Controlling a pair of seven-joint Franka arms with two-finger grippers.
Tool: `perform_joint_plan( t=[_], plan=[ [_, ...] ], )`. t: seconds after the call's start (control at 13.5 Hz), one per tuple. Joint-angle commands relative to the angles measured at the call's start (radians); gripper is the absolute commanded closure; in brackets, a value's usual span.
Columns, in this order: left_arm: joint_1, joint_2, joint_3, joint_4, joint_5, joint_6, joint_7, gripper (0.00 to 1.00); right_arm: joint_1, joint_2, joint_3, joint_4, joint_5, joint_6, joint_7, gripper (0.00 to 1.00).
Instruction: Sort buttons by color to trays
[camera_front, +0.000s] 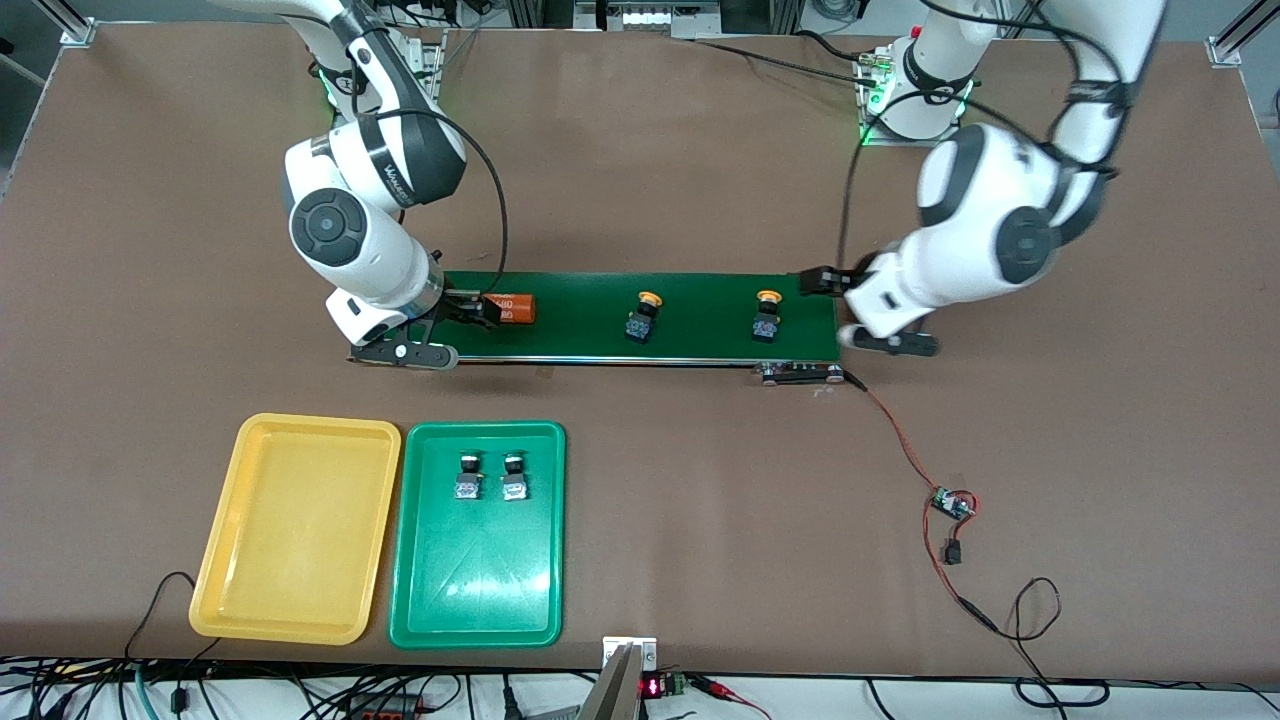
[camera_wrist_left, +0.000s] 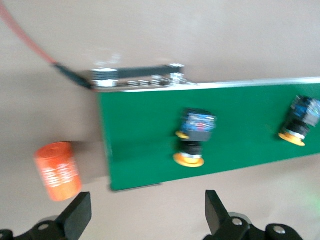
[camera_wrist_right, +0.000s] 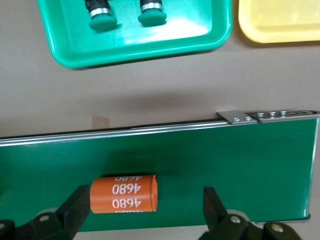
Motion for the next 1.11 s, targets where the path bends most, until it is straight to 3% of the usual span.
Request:
perform_joint_plan(
  t=[0.0, 0.15, 0.44, 0.66, 1.03],
  plan=[
    [0.022, -0.003, 0.04, -0.026, 0.107, -0.008, 0.014, 0.0, -0.007, 0.008, 0.005, -0.004, 0.012, 0.016, 0.009, 0.0],
    [0.052, 0.009, 0.042, -0.048, 0.174, -0.004, 0.016, 0.0, -0.005, 0.022, 0.005, -0.004, 0.012, 0.03, 0.009, 0.0],
    [0.06, 0.052, 0.04, -0.098, 0.177, 0.032, 0.02, 0.0, 0.022, 0.051, 0.005, 0.002, 0.012, 0.051, 0.056, 0.0],
    [0.06, 0.088, 0.04, -0.181, 0.191, 0.177, 0.051, 0.0, 0.067, 0.081, 0.009, 0.017, -0.003, 0.096, 0.061, 0.0],
    [0.062, 0.149, 0.04, -0.201, 0.191, 0.232, 0.076, 0.0, 0.078, 0.138, 0.067, 0.075, 0.001, 0.099, 0.266, 0.0]
  ],
)
